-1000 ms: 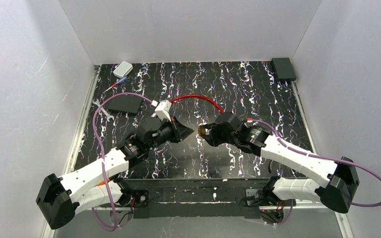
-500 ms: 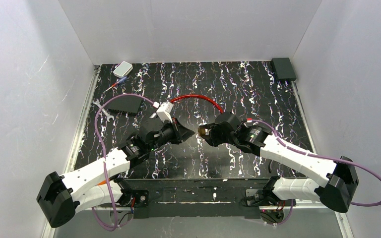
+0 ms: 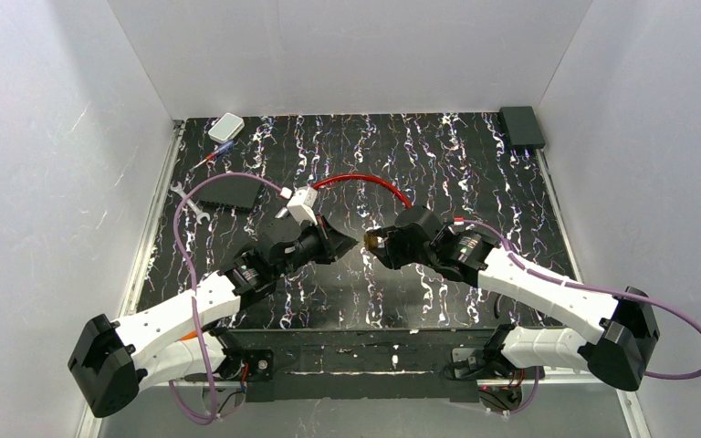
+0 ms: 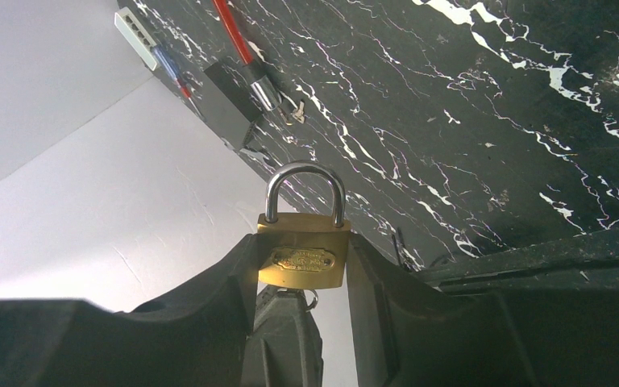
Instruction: Unlock with the key
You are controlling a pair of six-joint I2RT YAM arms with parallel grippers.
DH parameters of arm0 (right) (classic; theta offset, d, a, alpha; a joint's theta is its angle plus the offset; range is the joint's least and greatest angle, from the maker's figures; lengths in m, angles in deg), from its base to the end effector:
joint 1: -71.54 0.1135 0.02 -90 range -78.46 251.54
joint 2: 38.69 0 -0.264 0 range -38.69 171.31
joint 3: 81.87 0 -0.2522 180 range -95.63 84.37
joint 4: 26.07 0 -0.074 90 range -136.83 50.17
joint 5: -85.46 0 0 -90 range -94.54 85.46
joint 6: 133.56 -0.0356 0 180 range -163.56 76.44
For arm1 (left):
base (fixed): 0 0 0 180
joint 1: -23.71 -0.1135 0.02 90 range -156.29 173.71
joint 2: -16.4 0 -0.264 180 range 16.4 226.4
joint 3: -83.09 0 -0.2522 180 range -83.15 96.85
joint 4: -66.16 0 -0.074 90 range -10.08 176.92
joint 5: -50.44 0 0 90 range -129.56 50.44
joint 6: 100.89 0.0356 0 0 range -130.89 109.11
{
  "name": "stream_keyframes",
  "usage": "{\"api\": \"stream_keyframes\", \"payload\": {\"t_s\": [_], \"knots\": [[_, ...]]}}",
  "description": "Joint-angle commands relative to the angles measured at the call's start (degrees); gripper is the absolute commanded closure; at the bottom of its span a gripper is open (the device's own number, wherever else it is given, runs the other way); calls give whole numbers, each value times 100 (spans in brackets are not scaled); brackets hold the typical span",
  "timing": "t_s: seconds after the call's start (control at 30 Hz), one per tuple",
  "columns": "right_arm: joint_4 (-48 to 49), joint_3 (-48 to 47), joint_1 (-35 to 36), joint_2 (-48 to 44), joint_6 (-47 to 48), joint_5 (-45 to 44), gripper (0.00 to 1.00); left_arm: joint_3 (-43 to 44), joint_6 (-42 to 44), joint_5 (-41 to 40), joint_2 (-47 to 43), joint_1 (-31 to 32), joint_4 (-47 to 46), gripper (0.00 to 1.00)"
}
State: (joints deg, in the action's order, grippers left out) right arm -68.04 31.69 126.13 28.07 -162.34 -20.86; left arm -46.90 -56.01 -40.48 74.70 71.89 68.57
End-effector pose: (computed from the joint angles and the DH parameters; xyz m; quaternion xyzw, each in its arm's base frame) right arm 0.1519 0.1964 0.2819 0.5296 0.7365 0.3922 0.1527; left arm 0.1595 -0.1774 0.2814 0.0154 0.7698 -0.4597 0.4425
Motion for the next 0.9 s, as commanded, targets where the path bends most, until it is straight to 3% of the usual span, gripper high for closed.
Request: {"api": "stream_keyframes", "payload": {"t_s": [0.0,0.87], "knots": [[193,-141,-18,-93,-488,-109,99,-60,47,-378,-118,25,-95,100],[226,-177,-18,101,-409,-156,99,43,84,-65,-21,112,-157,100]]}}
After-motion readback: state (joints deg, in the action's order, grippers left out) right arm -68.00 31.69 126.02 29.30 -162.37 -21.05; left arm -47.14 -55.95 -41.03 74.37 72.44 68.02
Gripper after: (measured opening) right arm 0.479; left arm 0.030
